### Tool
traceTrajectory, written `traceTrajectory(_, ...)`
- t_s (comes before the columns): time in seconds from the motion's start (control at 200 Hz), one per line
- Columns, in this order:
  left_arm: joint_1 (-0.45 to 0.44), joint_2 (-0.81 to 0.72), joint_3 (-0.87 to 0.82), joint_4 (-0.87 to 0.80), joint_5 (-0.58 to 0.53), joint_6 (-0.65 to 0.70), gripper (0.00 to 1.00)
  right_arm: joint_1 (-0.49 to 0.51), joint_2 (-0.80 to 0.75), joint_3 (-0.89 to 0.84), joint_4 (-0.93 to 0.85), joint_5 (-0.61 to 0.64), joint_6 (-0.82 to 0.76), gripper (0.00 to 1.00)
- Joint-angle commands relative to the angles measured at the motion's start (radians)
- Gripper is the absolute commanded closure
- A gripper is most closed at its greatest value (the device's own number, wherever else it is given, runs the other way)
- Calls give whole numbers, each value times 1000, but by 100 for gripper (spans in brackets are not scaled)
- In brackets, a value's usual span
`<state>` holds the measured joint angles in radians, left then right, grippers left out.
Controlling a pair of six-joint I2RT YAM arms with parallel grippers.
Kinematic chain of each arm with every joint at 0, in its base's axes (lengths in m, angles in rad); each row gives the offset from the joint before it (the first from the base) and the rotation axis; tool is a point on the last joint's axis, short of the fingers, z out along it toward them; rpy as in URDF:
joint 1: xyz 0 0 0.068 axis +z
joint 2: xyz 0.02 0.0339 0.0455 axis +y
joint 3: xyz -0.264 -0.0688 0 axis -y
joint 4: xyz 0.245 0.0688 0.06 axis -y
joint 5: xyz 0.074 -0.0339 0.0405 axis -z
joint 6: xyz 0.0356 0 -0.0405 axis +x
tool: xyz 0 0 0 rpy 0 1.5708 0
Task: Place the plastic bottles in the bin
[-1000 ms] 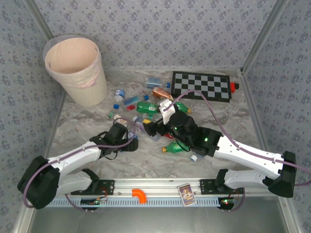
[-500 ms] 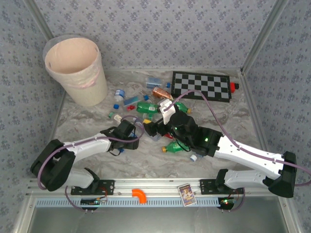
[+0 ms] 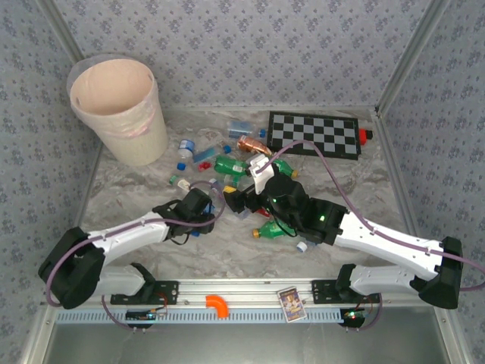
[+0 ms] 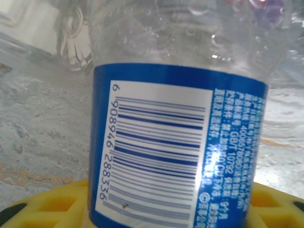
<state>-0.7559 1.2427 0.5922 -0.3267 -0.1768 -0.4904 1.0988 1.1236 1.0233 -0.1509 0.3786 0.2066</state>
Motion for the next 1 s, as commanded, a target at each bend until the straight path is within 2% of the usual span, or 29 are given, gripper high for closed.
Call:
traceTrajectory(0.0, -8, -58, 6, -58, -16, -19, 47, -2, -21, -5, 4, 17, 22, 0)
traceTrajectory(0.295, -10, -250, 93, -149, -23, -50, 49, -2, -39, -12, 10, 20, 26, 1)
traceTrajectory(0.475, 27, -293, 200, -182, 6, -54, 50, 1, -58, -24, 13, 19, 30, 1)
traceTrajectory(0.72, 187, -264, 375, -233, 100, -9, 51, 4, -119, -62, 18, 27, 30, 0)
traceTrajectory(0.994, 400, -144, 692, -369, 158, 72, 51, 4, -203, -119, 32, 37, 29, 0)
